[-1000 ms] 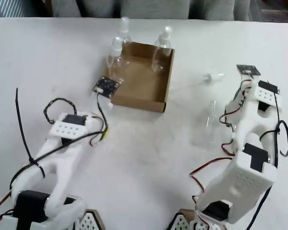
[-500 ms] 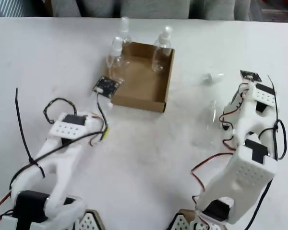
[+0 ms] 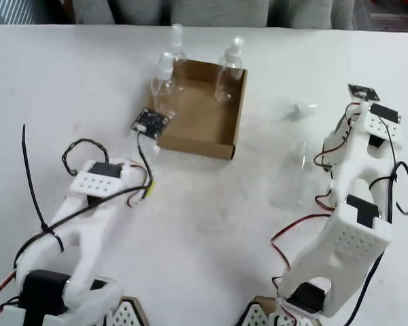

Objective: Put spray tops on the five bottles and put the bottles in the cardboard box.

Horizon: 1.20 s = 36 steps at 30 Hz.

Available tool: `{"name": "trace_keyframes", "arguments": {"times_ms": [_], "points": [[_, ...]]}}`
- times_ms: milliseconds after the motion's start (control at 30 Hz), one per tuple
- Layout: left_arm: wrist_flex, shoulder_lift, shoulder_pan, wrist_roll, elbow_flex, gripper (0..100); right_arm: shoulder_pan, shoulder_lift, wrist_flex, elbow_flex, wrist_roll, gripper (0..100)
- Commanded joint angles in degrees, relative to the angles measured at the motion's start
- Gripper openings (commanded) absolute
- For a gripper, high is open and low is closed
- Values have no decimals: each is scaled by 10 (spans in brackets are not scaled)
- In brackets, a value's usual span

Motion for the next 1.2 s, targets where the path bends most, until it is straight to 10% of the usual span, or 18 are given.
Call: {"name": "trace_keyframes", "arguments": {"times_ms": [0, 667, 1167], "points": [[-16, -3, 0, -8, -6, 23, 4, -3, 3, -25, 4, 276], [-17, -2, 0, -8, -6, 23, -4, 90, 35, -95, -5, 276], [-17, -2, 0, -8, -6, 23, 4, 51, 59, -84, -165, 276]]}}
